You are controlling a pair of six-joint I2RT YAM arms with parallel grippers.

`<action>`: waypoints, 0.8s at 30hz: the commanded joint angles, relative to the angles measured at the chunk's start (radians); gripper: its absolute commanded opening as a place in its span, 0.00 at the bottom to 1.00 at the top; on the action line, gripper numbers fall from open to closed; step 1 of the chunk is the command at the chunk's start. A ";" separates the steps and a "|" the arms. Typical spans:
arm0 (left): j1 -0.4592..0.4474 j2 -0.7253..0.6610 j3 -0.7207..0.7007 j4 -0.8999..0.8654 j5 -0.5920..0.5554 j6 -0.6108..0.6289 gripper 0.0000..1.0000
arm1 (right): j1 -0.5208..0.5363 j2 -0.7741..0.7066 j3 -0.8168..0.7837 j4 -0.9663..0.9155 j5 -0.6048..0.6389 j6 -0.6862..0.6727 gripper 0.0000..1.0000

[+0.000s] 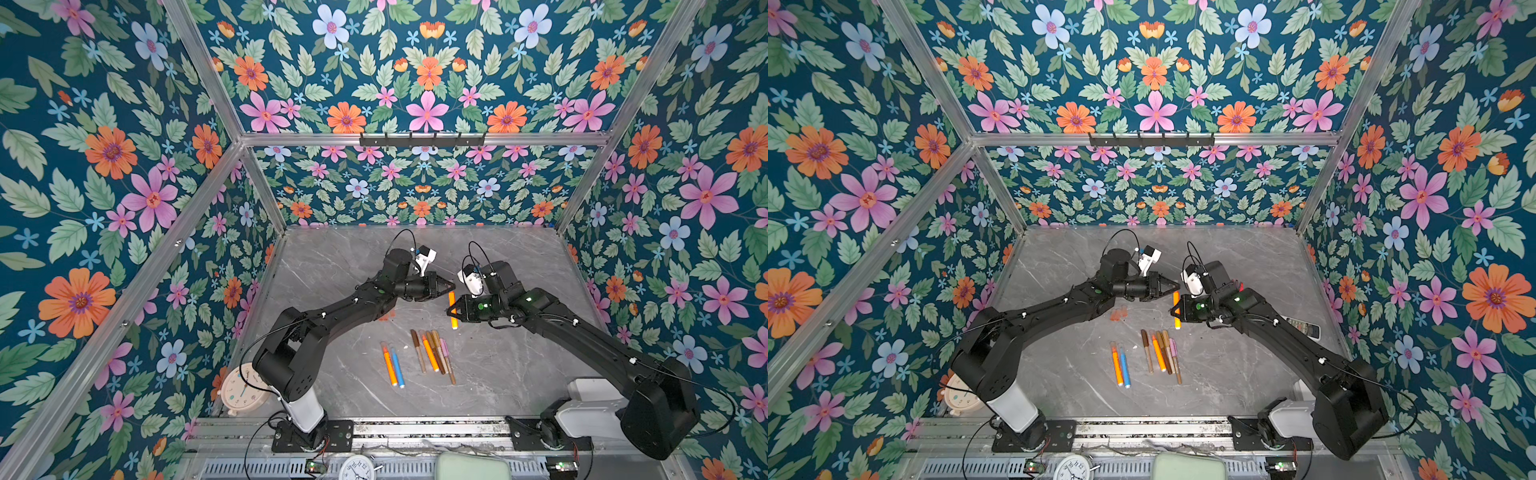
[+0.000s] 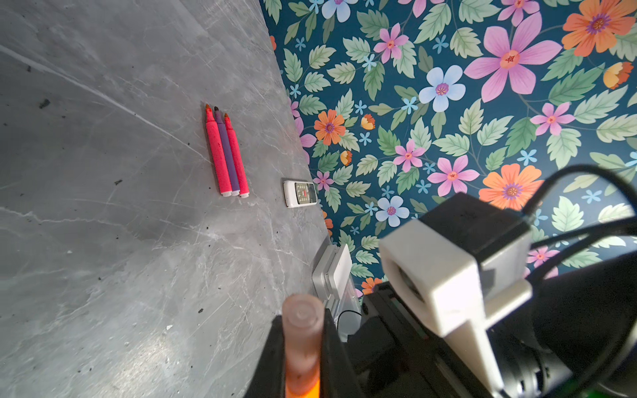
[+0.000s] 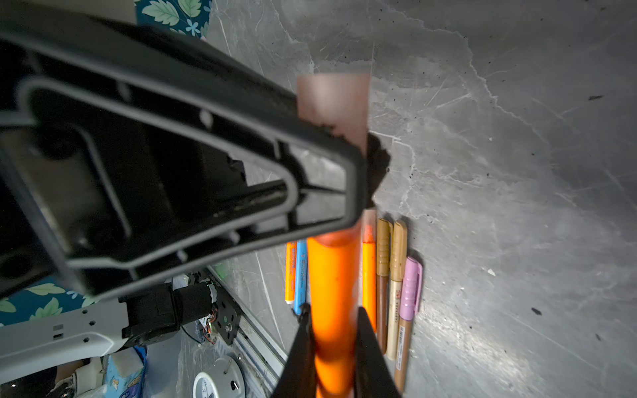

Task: Remove pen caps from pens
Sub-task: Open the pen cap on the pen, then place the pen cap at the center of the table.

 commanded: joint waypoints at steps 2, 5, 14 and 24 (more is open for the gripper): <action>0.071 -0.027 0.012 0.004 -0.024 0.024 0.00 | 0.000 -0.009 -0.033 -0.003 -0.022 0.010 0.00; 0.139 -0.044 0.007 -0.010 -0.016 0.027 0.00 | 0.009 -0.008 -0.066 0.016 -0.044 0.020 0.00; 0.224 -0.096 0.059 -0.152 -0.041 0.115 0.00 | 0.084 -0.001 -0.122 0.024 -0.009 0.025 0.00; 0.283 -0.093 0.086 -0.730 -0.488 0.404 0.00 | 0.073 -0.024 -0.126 -0.001 0.085 0.030 0.00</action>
